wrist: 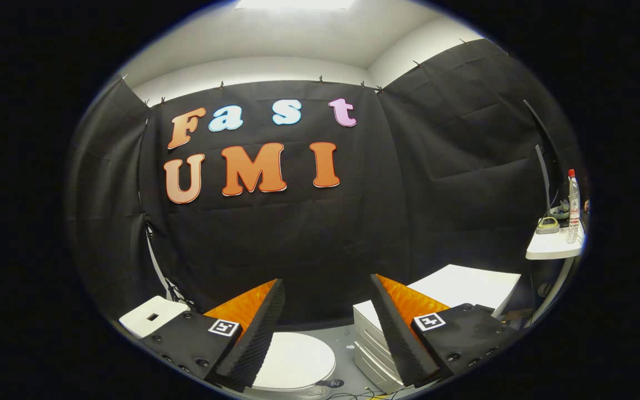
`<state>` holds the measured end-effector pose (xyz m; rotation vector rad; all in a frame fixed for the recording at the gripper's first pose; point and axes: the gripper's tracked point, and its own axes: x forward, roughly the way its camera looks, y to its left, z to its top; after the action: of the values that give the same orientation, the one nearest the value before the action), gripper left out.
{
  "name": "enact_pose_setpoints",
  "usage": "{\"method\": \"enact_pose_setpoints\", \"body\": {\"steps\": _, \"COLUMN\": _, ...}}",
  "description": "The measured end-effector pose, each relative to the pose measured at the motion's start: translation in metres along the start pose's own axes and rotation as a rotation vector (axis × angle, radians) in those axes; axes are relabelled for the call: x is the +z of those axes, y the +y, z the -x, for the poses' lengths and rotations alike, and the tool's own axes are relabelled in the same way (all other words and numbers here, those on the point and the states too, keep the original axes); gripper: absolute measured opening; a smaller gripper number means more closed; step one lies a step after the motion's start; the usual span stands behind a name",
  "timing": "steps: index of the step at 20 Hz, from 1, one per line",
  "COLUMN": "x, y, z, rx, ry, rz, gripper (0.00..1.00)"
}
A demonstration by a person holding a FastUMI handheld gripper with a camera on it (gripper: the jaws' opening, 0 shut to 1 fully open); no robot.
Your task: Open the toilet lid.
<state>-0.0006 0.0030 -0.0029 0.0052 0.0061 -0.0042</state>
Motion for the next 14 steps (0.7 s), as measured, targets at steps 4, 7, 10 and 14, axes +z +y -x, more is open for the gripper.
{"method": "enact_pose_setpoints", "body": {"steps": 4, "x": 0.001, "y": 0.0, "z": 0.001, "rx": -0.002, "ry": 0.002, "rz": 0.005, "gripper": 0.98}}
{"method": "enact_pose_setpoints", "body": {"steps": 7, "x": 0.0, "y": 0.001, "z": 0.001, "rx": -0.002, "ry": -0.004, "rz": 0.001, "gripper": 0.98}}
{"method": "enact_pose_setpoints", "body": {"steps": 10, "x": -0.011, "y": 0.0, "z": -0.001, "rx": -0.004, "ry": -0.001, "rz": -0.005, "gripper": 0.98}}
{"method": "enact_pose_setpoints", "body": {"steps": 14, "x": -0.047, "y": -0.007, "z": -0.012, "rx": -0.042, "ry": 0.024, "rz": 0.018, "gripper": 0.98}}
